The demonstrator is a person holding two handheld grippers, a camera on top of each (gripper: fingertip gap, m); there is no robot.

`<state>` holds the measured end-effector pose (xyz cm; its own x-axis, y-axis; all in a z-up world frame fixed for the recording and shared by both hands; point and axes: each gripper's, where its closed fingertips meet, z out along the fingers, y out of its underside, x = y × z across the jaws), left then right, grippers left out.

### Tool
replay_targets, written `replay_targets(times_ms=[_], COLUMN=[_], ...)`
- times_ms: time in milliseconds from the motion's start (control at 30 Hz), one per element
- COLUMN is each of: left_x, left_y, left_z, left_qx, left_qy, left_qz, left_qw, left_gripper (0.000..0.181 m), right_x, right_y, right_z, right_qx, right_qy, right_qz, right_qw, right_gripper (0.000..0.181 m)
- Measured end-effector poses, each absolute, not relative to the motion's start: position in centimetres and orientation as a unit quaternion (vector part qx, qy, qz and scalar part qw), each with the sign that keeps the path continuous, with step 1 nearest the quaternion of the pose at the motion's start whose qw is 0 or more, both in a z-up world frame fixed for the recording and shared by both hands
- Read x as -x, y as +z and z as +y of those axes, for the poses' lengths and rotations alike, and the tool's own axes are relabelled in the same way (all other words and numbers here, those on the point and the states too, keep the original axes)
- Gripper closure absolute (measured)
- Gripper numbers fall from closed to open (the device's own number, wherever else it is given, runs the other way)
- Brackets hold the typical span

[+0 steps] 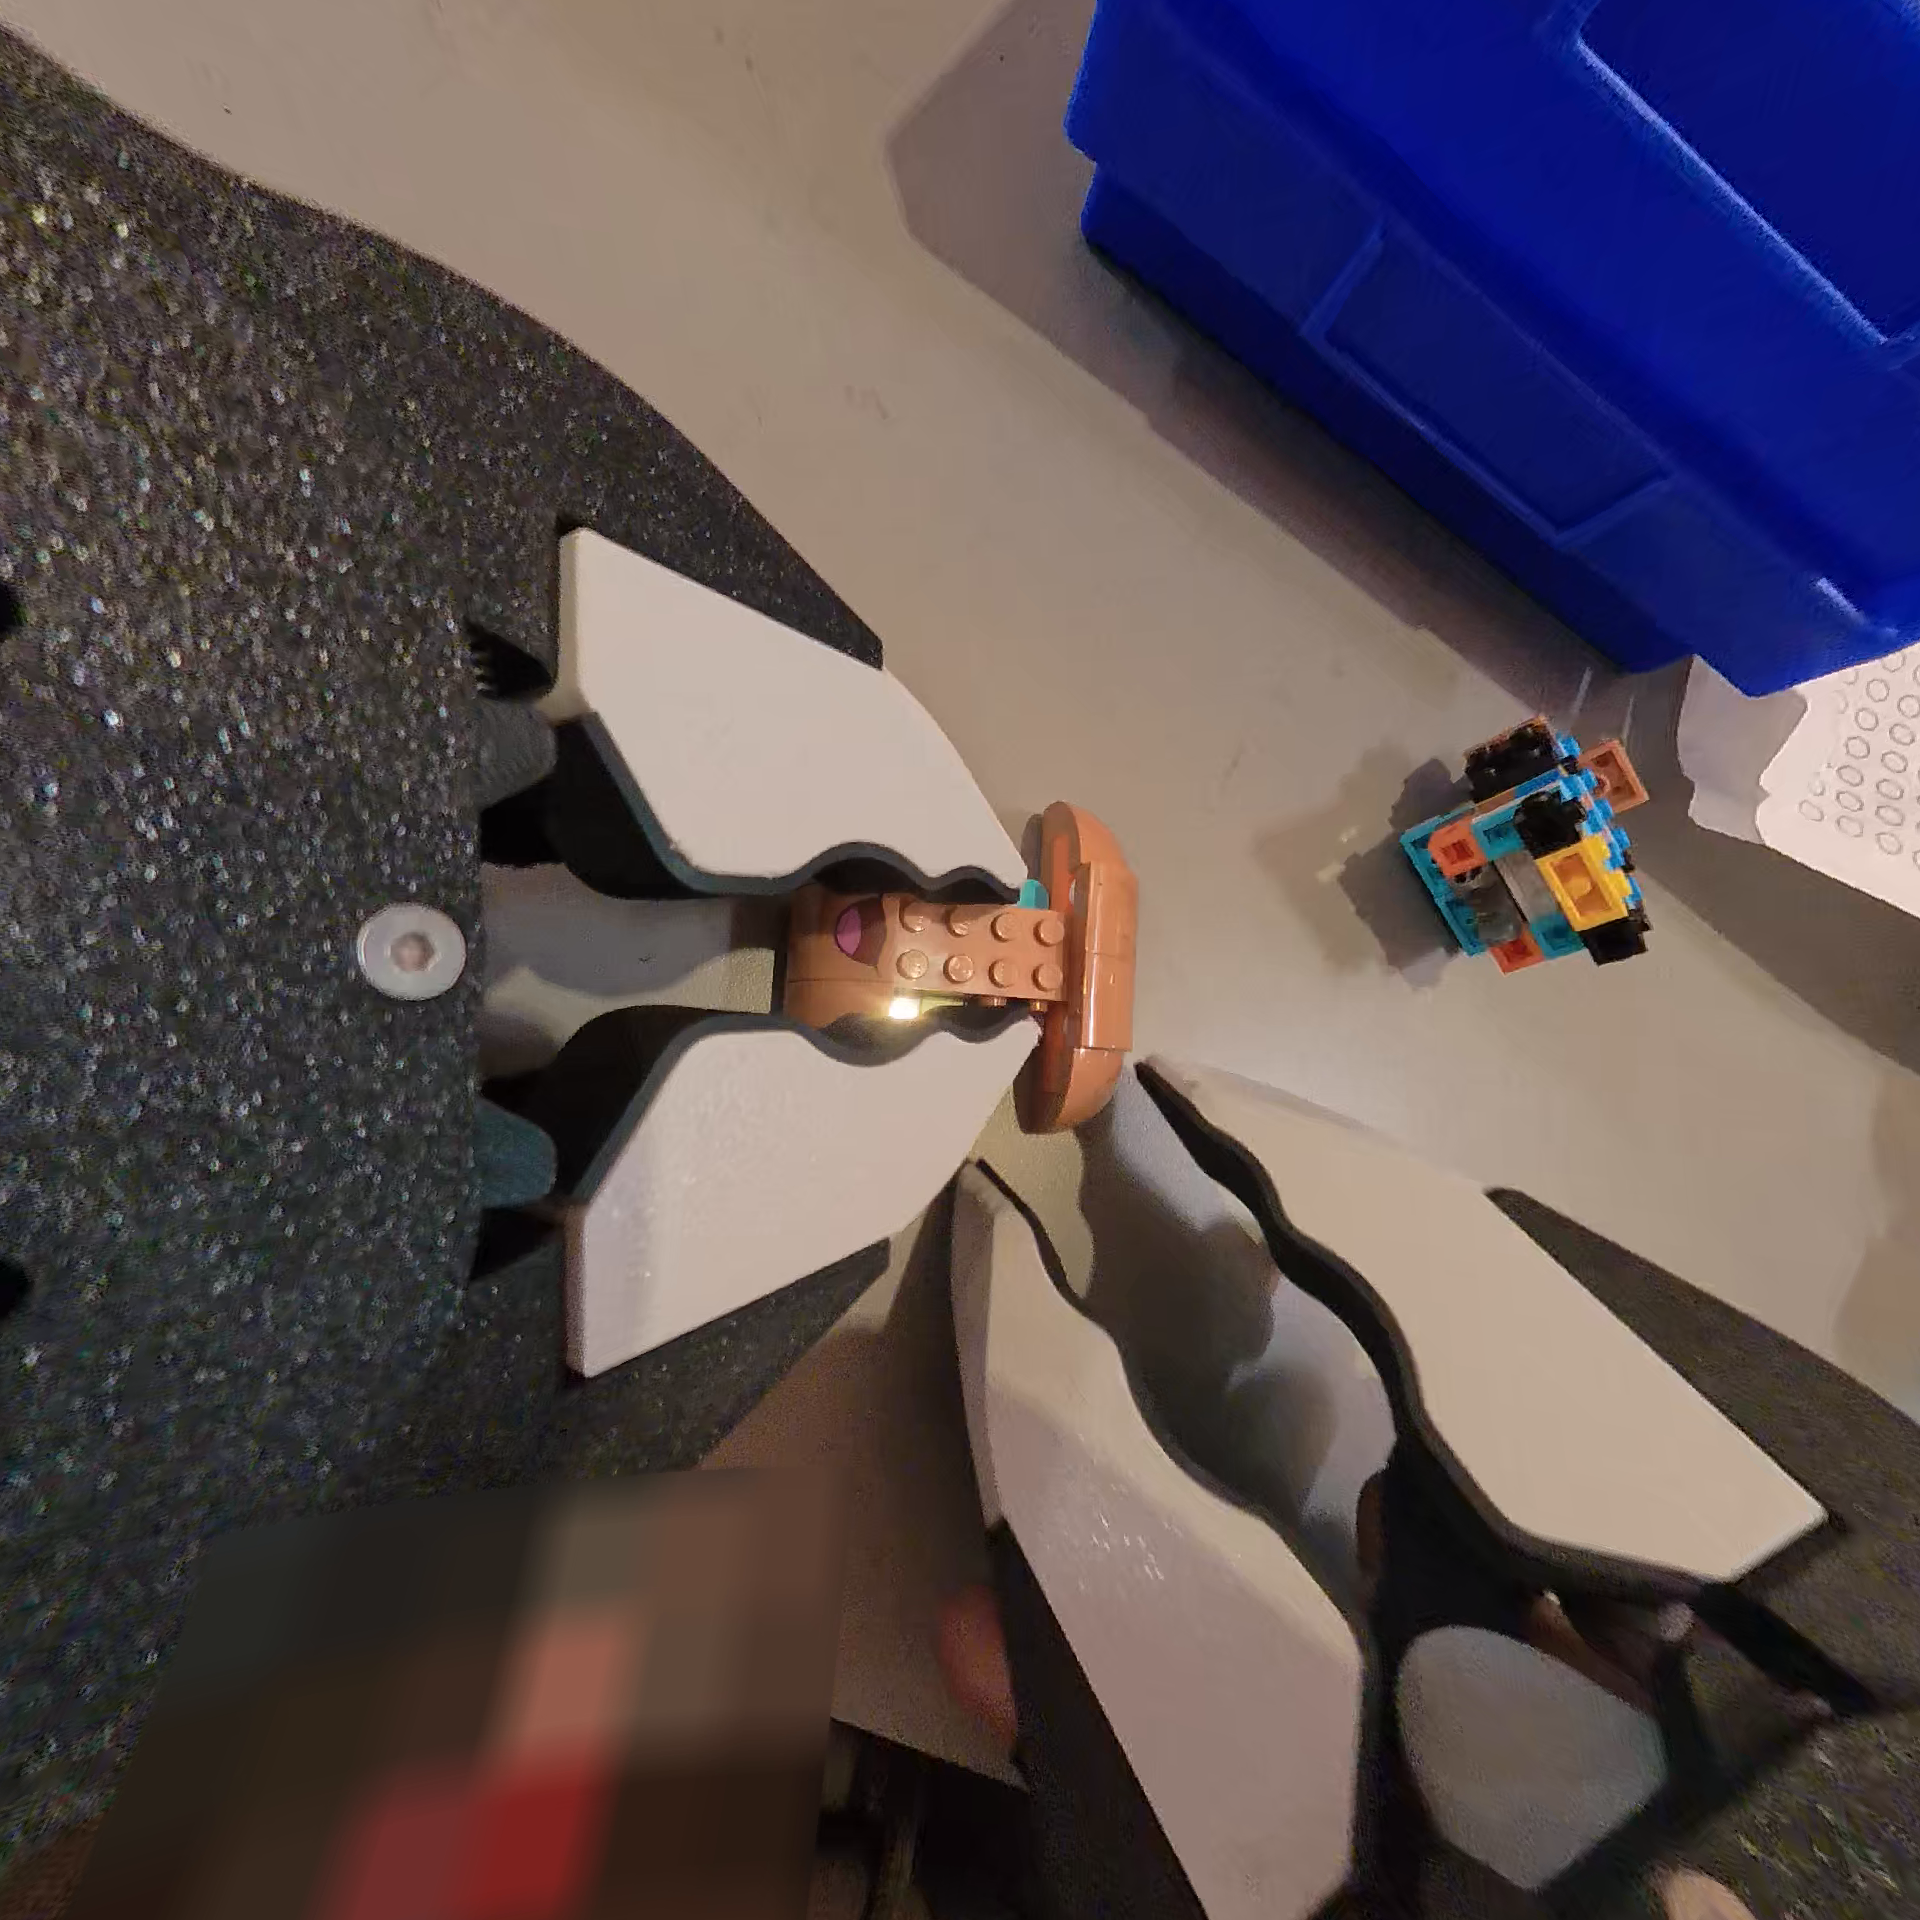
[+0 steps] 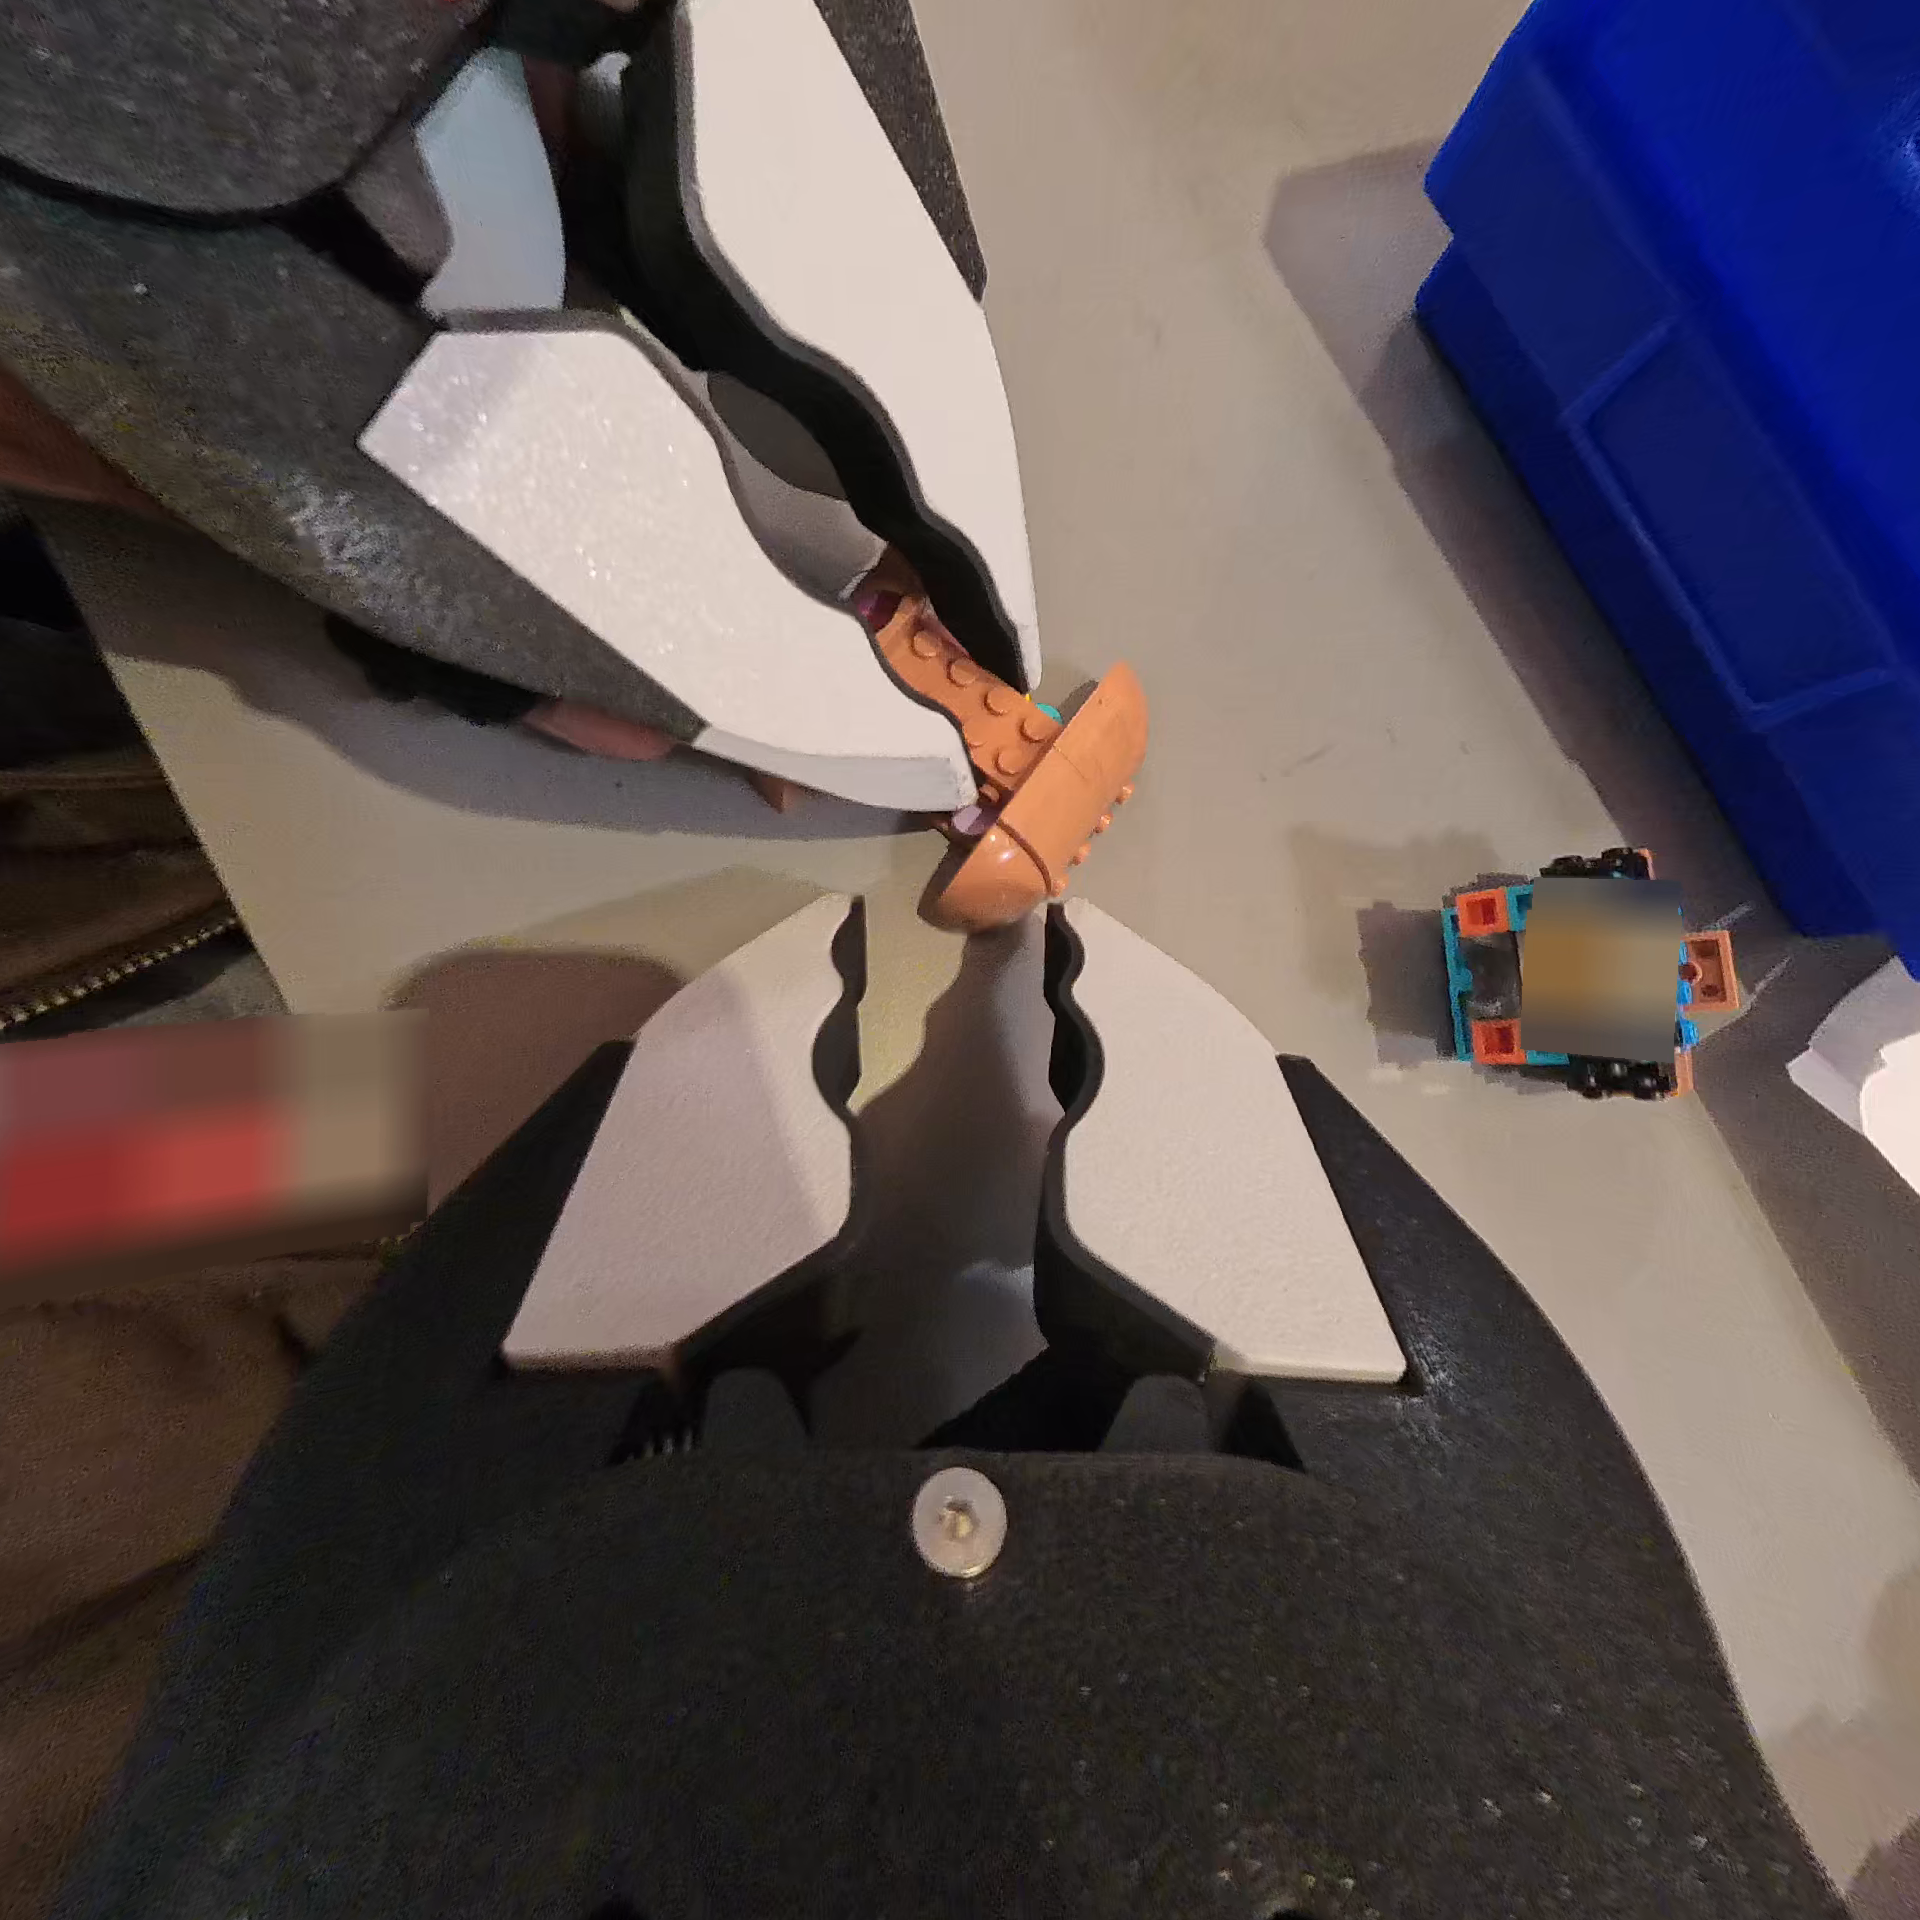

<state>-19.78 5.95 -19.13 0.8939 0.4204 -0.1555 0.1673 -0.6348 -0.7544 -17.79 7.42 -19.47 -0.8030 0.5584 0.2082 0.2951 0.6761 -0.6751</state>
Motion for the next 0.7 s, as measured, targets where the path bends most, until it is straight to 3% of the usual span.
replay_targets(times_ms=[367, 700], left_x=[19.8, 19.4], left_y=[-19.2, -19.3], left_z=[5.8, 6.2], left_qx=[0.890, 0.897], left_qy=[0.152, 0.131], left_qz=[-0.167, -0.150], left_qw=[0.395, 0.395], left_gripper=[0.163, 0.163], right_x=[19.8, 19.5], right_y=[-19.7, -19.3], right_z=[7.1, 7.4], right_qx=[0.242, 0.253], right_qy=[0.301, 0.386], right_qz=[-0.896, -0.885], right_qw=[0.220, 0.060], right_gripper=[0.158, 0.159])
